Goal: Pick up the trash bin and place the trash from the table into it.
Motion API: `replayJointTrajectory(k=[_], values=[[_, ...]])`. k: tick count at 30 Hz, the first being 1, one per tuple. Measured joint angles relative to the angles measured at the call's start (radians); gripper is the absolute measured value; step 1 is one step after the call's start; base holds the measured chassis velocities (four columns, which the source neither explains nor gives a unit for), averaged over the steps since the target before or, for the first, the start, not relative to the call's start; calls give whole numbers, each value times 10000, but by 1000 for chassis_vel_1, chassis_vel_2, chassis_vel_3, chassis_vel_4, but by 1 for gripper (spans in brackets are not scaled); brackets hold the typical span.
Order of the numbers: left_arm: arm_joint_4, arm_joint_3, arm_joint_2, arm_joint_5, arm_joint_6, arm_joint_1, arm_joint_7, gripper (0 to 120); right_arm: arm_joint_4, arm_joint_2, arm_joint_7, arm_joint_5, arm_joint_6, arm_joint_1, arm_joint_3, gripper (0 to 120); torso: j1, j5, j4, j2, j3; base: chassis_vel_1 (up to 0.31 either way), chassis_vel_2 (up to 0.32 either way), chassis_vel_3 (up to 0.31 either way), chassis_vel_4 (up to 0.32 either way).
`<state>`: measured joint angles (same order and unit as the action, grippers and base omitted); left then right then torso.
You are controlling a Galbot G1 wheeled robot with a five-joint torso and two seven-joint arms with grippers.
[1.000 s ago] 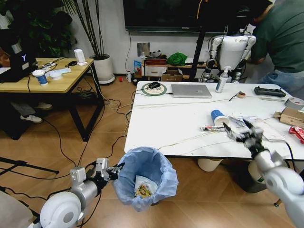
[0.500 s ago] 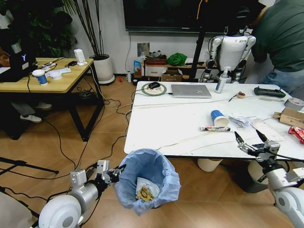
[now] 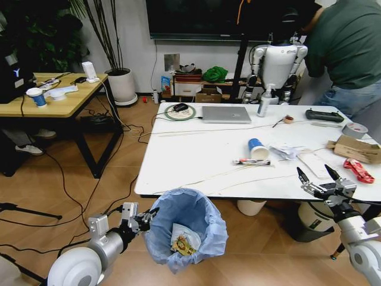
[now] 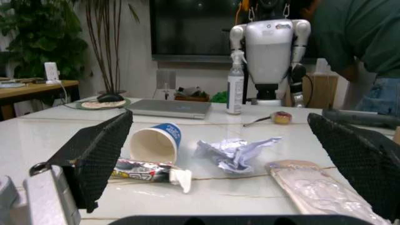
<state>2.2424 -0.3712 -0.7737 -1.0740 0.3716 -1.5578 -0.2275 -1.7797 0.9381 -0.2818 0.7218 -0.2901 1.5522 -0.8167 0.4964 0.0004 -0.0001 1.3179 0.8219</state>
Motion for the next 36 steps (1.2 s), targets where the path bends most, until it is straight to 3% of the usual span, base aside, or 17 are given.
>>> replayJointTrajectory(k=[12,17,21,24,27,29,31,33,36], values=[[10,49,-10,48,-3,-23,7,0,18,121,-94,-361,-263,123,50,100,-1,-5,-2,0,0,-138,-132,142,143],[54,-5,17,79,-8,-125,10,0,23,-89,-310,-1296,-500,119,-40,100,0,1,-2,-1,0,-72,-64,60,66],[92,-146,71,250,-33,-482,18,0,-436,-842,-549,-1783,-547,115,11,100,-1,-14,0,0,0,0,0,0,0],[93,-236,82,389,-61,-703,61,0,-680,-1441,-507,-1662,-542,-53,290,100,-1,0,2,-1,0,0,0,0,0],[106,-413,66,466,-96,-942,93,0,-852,-2308,-371,-1419,-381,-617,1066,100,-1,-12,1,0,0,0,0,0,0],[121,-464,65,482,-107,-1023,102,0,-842,-2490,-343,-1409,-357,-813,1293,100,-1,-9,1,0,0,0,0,0,0],[161,-787,62,581,-136,-1433,179,0,-631,-3133,-337,-1443,-185,-1873,2568,100,-1,6,-1,-1,1,0,0,0,0],[162,-886,96,594,-145,-1522,200,0,-548,-3571,-373,-1404,164,-2623,3171,100,0,1,13,-1,1,0,0,0,0],[140,-936,157,575,-154,-1506,209,0,-436,-3910,-476,-1343,364,-3007,3553,100,0,-16,0,0,0,2,19,61,56]])
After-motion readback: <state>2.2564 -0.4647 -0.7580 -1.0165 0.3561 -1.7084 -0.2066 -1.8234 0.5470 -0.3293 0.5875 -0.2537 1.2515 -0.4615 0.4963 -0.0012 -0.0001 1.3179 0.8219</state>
